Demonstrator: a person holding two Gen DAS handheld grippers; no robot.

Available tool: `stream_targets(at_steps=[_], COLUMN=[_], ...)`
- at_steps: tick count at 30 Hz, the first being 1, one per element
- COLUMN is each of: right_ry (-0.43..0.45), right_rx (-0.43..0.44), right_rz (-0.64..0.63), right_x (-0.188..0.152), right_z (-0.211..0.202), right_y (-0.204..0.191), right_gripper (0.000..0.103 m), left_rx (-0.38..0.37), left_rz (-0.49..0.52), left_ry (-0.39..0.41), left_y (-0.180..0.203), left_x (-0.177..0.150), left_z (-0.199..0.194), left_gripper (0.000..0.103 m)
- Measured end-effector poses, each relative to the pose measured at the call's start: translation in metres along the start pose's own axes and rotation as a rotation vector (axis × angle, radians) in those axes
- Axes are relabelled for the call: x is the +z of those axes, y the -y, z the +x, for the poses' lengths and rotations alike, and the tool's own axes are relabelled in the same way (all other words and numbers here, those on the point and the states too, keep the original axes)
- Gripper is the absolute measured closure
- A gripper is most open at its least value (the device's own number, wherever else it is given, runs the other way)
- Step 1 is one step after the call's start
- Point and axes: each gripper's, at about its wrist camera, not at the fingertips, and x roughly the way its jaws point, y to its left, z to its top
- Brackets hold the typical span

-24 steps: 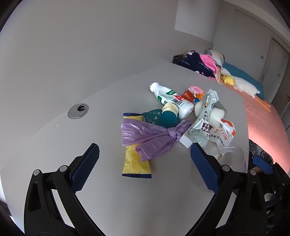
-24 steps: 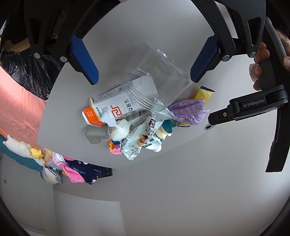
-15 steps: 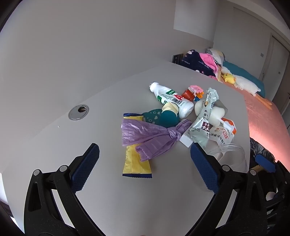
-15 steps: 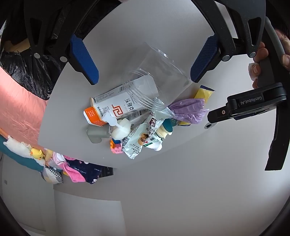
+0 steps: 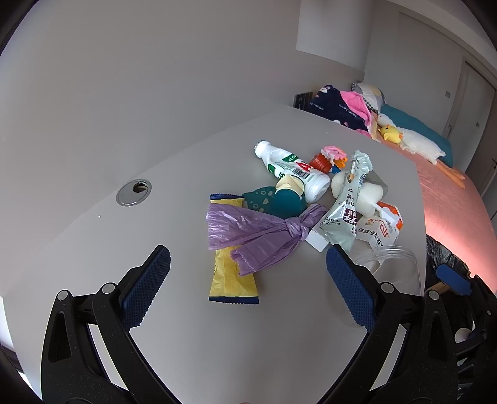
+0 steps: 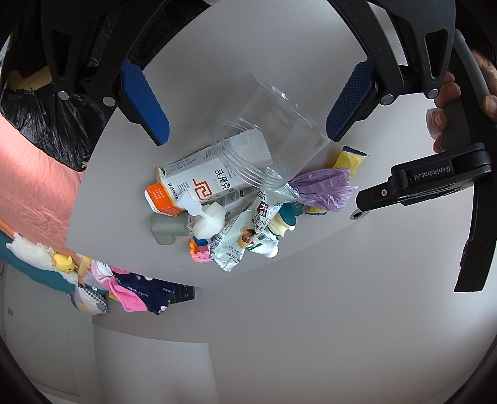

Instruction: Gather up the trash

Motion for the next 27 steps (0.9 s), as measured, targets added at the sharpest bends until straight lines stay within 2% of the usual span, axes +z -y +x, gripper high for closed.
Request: stream_targets(at_steps=[27], right_ry=[0.000], right_rx=[-0.001], right_rz=[0.006], right_x=[-0.0008], right_z=[-0.0030], right_y=[0.0005], right_gripper=[0.002], left_rx=[-0.011], left_rz=[0.002], left_ry=[-0.017], left_y=[-0.0012], left_x=[0.0008], left_z=[0.0016], left_gripper=[0.006])
